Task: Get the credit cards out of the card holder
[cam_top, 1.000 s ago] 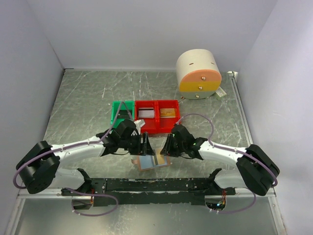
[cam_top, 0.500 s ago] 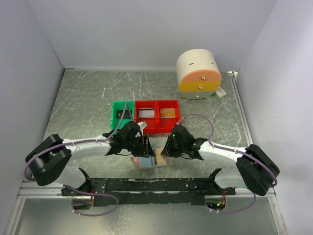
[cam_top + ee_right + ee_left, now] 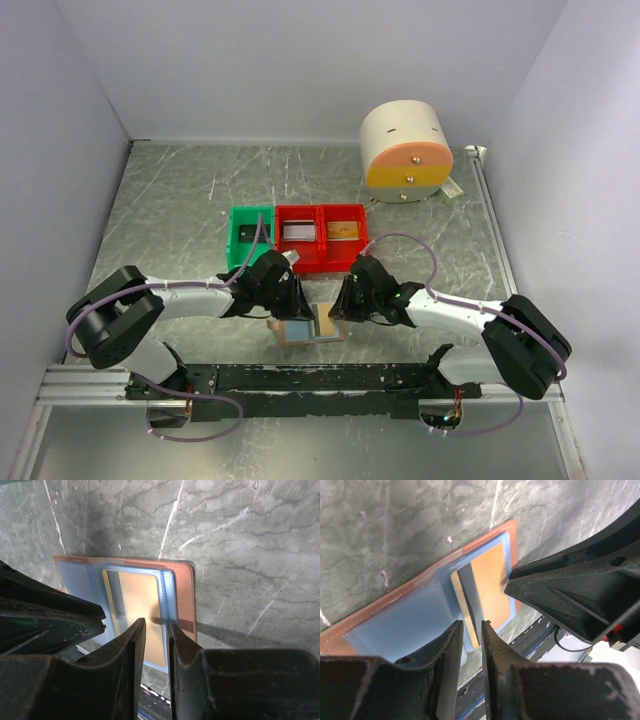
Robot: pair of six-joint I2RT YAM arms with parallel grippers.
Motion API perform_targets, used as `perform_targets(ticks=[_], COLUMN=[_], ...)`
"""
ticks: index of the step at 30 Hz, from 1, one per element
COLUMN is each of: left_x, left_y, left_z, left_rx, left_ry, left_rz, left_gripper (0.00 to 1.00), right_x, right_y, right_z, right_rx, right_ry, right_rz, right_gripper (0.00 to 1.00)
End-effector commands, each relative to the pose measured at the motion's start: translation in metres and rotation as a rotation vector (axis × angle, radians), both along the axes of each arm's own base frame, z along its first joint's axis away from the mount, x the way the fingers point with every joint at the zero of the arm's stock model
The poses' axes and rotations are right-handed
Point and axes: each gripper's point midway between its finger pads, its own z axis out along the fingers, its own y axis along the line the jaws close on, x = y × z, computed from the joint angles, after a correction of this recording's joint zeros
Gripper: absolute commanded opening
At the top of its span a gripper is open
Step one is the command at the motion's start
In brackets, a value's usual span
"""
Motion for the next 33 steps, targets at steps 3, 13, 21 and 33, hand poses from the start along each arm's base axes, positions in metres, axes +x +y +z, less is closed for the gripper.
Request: perform_targets(ticks=[3, 13, 21, 33], left_x=[0.003, 0.001, 0.005, 0.005], left_y=[0.003, -0.003, 0.000, -0.003], left_z=[-0.003, -0.006, -0.005, -0.007], left_rx=[0.016, 0.007, 0.038, 0.046], left_ry=[-0.015, -0.001, -0.024, -0.024], left_rz=[0.033, 0.020, 0.014, -0.006], left_gripper=[0.36, 0.32, 0.19, 0.25], right_x=[-0.016, -0.016, -0.012, -0.008], right_y=[-0.015, -0.012, -0.011, -0.007], right_z=[-0.022, -0.023, -0.022, -0.023], right_rx=[-0.077, -0.056, -0.061, -0.063], right_ry=[0.062, 0.063, 0.055, 0.055], right_rz=[0.023, 0.016, 0.020, 0.033], right_gripper=[0.24, 0.24, 0.24, 0.24])
